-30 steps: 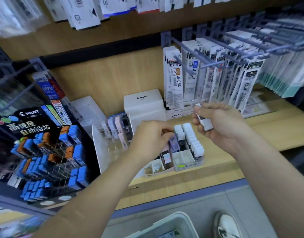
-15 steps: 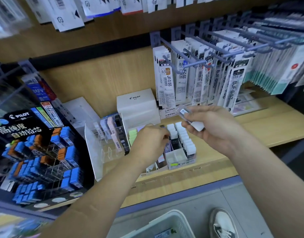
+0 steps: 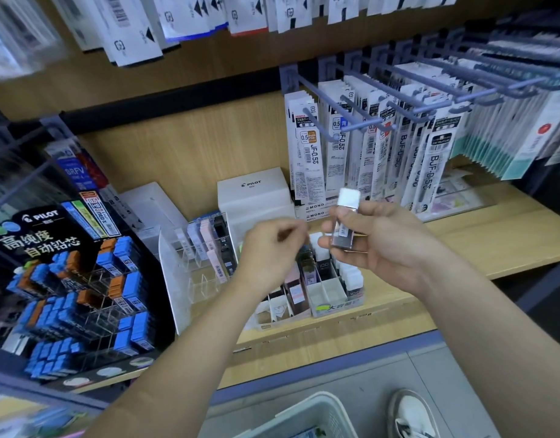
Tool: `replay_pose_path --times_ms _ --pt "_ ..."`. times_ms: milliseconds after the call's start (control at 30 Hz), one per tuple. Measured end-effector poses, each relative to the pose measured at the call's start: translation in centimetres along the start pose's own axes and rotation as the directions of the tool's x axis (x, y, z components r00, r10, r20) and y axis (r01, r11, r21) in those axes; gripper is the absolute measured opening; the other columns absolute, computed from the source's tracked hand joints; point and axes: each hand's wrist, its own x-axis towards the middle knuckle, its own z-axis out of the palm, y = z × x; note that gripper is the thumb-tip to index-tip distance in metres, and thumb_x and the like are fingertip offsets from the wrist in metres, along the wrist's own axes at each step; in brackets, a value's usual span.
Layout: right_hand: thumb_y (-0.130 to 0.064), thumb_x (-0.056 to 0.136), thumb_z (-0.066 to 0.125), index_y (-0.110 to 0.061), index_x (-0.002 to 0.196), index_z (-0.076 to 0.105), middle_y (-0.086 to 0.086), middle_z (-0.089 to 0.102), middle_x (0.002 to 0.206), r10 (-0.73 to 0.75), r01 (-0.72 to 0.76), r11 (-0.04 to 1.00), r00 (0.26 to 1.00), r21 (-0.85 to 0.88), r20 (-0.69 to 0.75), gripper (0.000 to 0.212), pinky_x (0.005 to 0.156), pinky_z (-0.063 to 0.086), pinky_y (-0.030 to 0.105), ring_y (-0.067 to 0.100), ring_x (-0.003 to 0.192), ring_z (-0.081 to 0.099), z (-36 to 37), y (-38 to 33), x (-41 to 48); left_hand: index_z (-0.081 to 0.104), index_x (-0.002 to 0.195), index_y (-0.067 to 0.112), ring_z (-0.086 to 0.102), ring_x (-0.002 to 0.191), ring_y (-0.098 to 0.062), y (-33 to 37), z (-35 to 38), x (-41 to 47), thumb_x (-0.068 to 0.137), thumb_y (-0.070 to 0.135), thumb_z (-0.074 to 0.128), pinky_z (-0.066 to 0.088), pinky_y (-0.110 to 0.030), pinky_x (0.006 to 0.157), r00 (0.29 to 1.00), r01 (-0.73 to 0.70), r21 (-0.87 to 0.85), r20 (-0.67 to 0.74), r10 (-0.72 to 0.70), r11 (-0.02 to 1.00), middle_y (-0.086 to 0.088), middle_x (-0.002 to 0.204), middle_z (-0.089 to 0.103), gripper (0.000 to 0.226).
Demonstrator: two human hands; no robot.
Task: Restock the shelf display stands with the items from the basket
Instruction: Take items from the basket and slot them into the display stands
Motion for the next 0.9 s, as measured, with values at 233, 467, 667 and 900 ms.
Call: replay_pose_path --times_ms 233,467,667,900 --pt "-0.024 0.099 0.051 -0.004 0.096 0.070 0.005 0.062 0.065 0.081 -0.075 0.996 0.987 -0.050 0.139 0.027 0.049 0.042 0.021 0.012 0.049 0.052 0.2 0.1 0.1 0.065 0.114 0.011 0.062 0.068 -0.009 4.0 -2.3 0.8 0.094 0.007 0.052 0.050 -0.020 0.065 0.960 0.154 -0.548 0.280 0.006 0.822 -0.003 0.085 0.066 0.024" --pt "-0.035 0.100 0.049 -0.010 0.081 0.072 0.003 0.049 0.057 0.199 -0.203 0.979 0.966 0.008 0.163 0.039 0.035 0.022 0.015 0.006 0.038 0.030 0.2 -0.2 0.1 0.068 0.088 0.006 0.061 0.057 -0.005 3.7 -2.6 1.0 0.084 0.000 0.060 0.048 -0.014 0.056 0.972 0.094 -0.531 0.230 0.037 0.842 0.001 0.063 0.068 0.011" --pt "-0.018 0.097 0.053 -0.009 0.093 0.066 0.007 0.061 0.078 -0.064 -0.080 0.871 0.960 -0.485 -0.274 0.017 0.049 0.038 0.021 0.014 0.058 0.054 -1.6 0.3 0.7 0.074 0.083 0.015 0.060 0.060 -0.006 2.1 -2.0 2.1 0.082 0.010 0.072 0.048 -0.017 0.060 0.999 0.039 -0.206 0.002 -0.040 0.978 0.004 0.069 0.071 0.005" --pt "-0.009 0.094 0.053 0.001 0.103 0.065 0.009 0.058 0.079 -0.030 -0.126 0.854 0.957 -0.505 -0.288 0.018 0.052 0.040 0.021 0.016 0.065 0.052 -2.6 1.0 0.9 0.077 0.087 0.021 0.065 0.083 -0.007 0.4 1.7 1.3 0.085 0.022 0.070 0.047 -0.018 0.079 0.998 -0.044 0.330 0.055 0.028 0.943 0.010 0.084 0.073 0.008"
